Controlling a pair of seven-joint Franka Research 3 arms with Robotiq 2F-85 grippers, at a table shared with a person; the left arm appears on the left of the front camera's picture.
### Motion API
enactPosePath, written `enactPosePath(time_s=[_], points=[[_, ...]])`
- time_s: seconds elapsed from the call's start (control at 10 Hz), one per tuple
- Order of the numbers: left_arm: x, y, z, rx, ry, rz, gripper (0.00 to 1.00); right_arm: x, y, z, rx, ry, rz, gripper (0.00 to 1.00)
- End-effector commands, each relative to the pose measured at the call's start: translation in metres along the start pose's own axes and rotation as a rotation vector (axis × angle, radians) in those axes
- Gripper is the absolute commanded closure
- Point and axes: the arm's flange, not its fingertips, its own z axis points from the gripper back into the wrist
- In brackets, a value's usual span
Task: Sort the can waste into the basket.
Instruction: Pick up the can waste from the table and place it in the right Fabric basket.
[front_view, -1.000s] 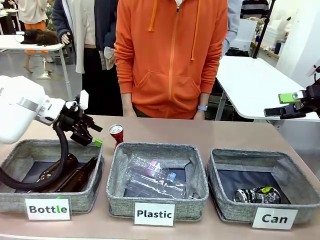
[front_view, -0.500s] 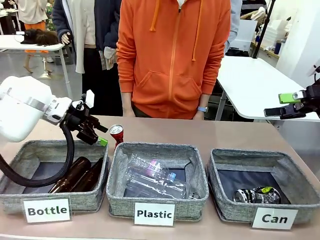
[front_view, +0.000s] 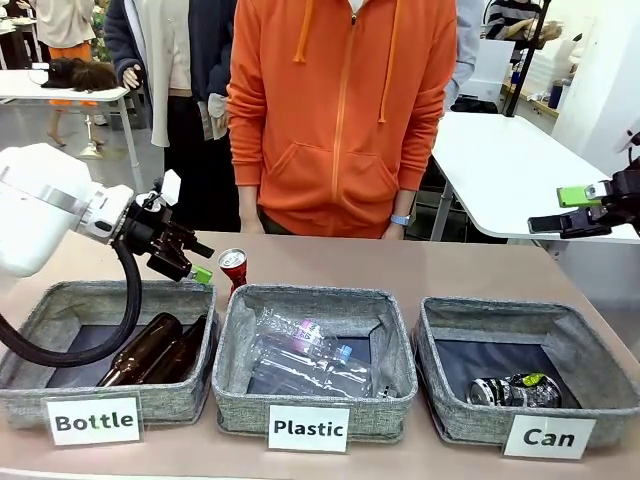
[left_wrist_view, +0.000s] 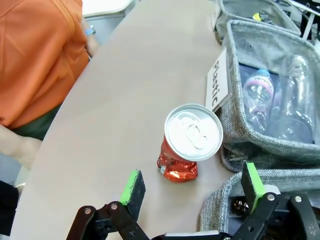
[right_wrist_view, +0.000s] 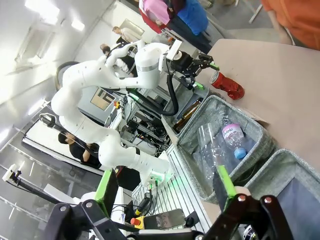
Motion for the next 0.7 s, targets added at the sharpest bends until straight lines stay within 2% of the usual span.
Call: enactPosePath(time_s=[0.0, 0.6], points=[[0.003, 0.002, -0.014, 0.027, -0.031, 0.02, 0.0, 0.0, 0.001, 0.002, 0.004, 0.009, 0.021, 0.0], [-0.001, 0.004, -0.042, -0.001, -0.028, 0.029, 0.0, 0.0, 0.001, 0.002, 0.004, 0.009, 0.021, 0.0]])
